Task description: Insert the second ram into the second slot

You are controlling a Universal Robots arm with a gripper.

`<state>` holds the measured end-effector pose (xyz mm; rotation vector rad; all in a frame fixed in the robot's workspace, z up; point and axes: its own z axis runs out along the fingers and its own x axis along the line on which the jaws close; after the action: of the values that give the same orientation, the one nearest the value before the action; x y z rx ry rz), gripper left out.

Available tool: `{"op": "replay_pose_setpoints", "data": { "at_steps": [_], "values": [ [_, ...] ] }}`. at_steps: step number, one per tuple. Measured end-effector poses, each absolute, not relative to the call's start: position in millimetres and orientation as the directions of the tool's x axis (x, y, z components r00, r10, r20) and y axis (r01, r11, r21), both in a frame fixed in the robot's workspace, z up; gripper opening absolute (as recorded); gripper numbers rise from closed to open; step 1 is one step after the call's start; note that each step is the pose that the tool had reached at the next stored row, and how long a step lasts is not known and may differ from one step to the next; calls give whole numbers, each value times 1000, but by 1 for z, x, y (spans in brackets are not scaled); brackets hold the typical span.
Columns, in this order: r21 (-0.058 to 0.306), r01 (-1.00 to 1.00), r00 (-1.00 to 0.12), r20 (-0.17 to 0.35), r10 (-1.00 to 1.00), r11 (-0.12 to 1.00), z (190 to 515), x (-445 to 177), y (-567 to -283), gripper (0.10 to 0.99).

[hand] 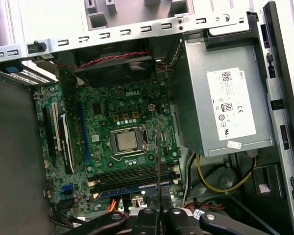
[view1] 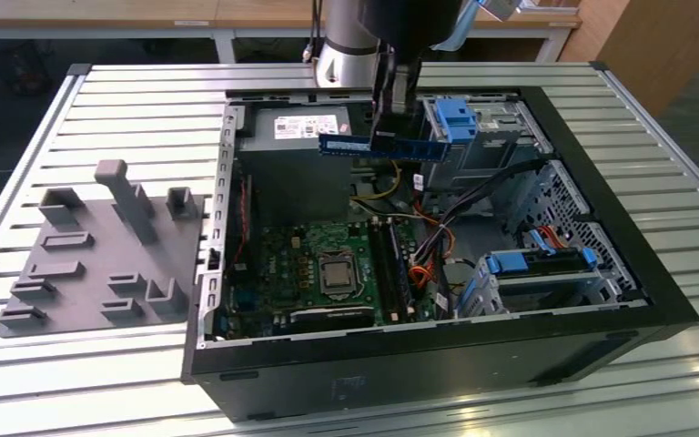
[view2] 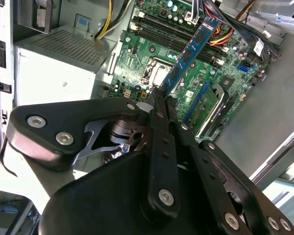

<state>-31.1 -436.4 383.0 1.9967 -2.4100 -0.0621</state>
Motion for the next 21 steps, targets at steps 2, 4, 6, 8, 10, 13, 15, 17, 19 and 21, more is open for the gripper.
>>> {"op": "replay_pose_setpoints", "data": {
  "at_steps": [2, 4, 6, 8, 10, 13, 15, 17, 19, 21],
  "values": [
    [38, -981, -191, -17, -982, 190, 383, -31, -436, 133],
    [38, -980, -195, -17, -981, 194, 383, -31, -436, 133],
    [38, -979, -199, -17, -980, 198, 383, -31, -436, 133],
    [38, -978, -204, -17, -979, 203, 383, -31, -436, 133],
    [38, -977, -209, -17, -978, 209, 383, -31, -436, 133],
    [38, -976, -217, -17, -976, 216, 383, -31, -436, 133],
    [38, -974, -223, -17, -975, 222, 383, -31, -436, 133],
    [38, -973, -227, -17, -974, 227, 383, -31, -436, 133],
    [38, -972, -232, -17, -973, 231, 383, -31, -436, 133],
    [38, -971, -237, -17, -971, 236, 383, -31, -436, 133]
  ]
}}
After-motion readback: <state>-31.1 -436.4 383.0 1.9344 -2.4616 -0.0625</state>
